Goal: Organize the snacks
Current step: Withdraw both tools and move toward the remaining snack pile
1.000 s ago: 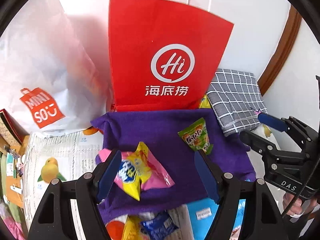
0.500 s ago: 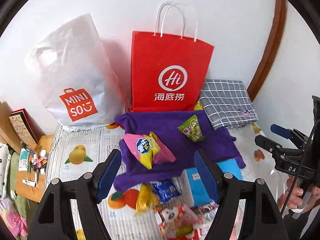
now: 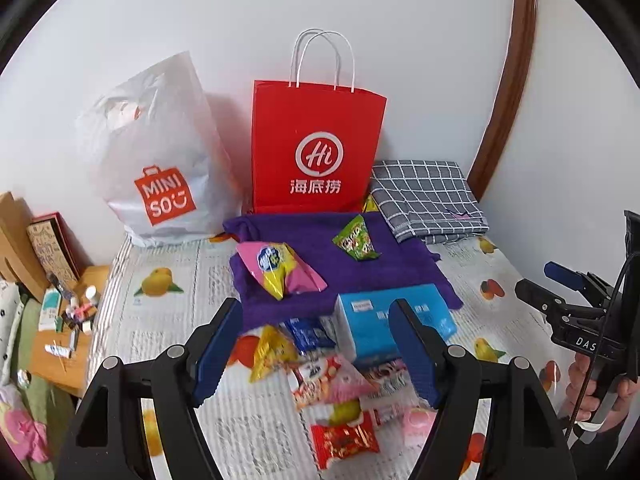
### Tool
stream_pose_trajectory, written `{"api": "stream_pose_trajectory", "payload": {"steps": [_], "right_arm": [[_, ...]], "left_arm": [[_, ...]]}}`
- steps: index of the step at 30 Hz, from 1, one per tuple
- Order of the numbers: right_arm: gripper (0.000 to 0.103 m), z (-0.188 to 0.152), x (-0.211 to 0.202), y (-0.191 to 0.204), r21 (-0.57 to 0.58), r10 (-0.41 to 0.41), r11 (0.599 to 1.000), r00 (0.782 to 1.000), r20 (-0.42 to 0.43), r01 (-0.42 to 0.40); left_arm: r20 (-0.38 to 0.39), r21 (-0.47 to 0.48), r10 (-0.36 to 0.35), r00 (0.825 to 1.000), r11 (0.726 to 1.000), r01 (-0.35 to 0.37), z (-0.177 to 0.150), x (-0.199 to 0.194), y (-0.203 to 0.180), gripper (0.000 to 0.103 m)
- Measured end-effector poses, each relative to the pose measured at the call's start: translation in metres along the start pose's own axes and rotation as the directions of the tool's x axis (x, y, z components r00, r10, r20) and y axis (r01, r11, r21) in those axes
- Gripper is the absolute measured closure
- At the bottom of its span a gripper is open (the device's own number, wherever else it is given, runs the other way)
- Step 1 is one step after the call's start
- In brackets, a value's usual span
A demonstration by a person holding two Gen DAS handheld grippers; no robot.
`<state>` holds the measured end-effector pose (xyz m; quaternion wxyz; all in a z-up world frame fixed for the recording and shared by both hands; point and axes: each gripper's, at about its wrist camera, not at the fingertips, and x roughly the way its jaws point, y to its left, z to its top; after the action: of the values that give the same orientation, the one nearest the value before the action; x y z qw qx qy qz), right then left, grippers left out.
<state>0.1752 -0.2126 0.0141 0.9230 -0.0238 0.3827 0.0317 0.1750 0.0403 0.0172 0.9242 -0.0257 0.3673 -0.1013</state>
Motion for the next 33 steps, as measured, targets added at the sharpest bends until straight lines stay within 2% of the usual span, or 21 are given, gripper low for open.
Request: {"api": "stream_pose_trajectory", "payload": {"steps": [5,11,12,14,18,24,30,33], "right_arm": [[0.016,-0.025,-0.004,0.002,-0.018,-0.022,1.0,1.0,-0.005,0.022],[0.017,-0.064,0.013,0.0,0.041,0.058,0.998,0.993,-0.107,-0.054],[0.018,-0.071,0.016,-0.001,0.056,0.065,0.997,0.991,-0.113,-0.059],[0.029,-0.085,0.024,-0.002,0.086,0.095,0.993,0.987,-0.131,-0.085],[0.041,-0.106,0.04,0.0,0.11,0.124,0.988,0.976,-0.182,-0.105],[0.042,-0.123,0.059,0.01,0.127,0.142,0.985,0.973,-0.184,-0.12],[0.043,-0.126,0.081,0.017,0.13,0.144,0.984,0.968,-0.204,-0.119],[0.057,-0.13,0.094,0.019,0.136,0.143,0.984,0.961,-0.235,-0.113]], "left_arm": [[-0.038,-0.001,0.011,0.999,1.0,-0.011,-0.023,0.004,-0.005,0.03],[-0.036,-0.035,0.006,0.999,0.999,-0.007,-0.053,0.008,0.0,0.03],[-0.027,-0.038,0.018,0.999,0.999,-0.019,-0.059,0.01,0.001,0.03],[-0.029,-0.037,0.041,0.999,0.998,-0.042,-0.071,0.014,0.003,0.03],[-0.072,-0.085,0.024,0.997,0.996,-0.03,-0.092,0.028,0.015,0.03],[-0.102,-0.118,0.023,0.995,0.992,-0.035,-0.111,0.037,0.024,0.03],[-0.128,-0.105,0.014,0.992,0.994,-0.027,-0.123,0.047,0.025,0.03],[-0.141,-0.104,-0.003,0.99,0.995,-0.012,-0.126,0.049,0.023,0.03]]}}
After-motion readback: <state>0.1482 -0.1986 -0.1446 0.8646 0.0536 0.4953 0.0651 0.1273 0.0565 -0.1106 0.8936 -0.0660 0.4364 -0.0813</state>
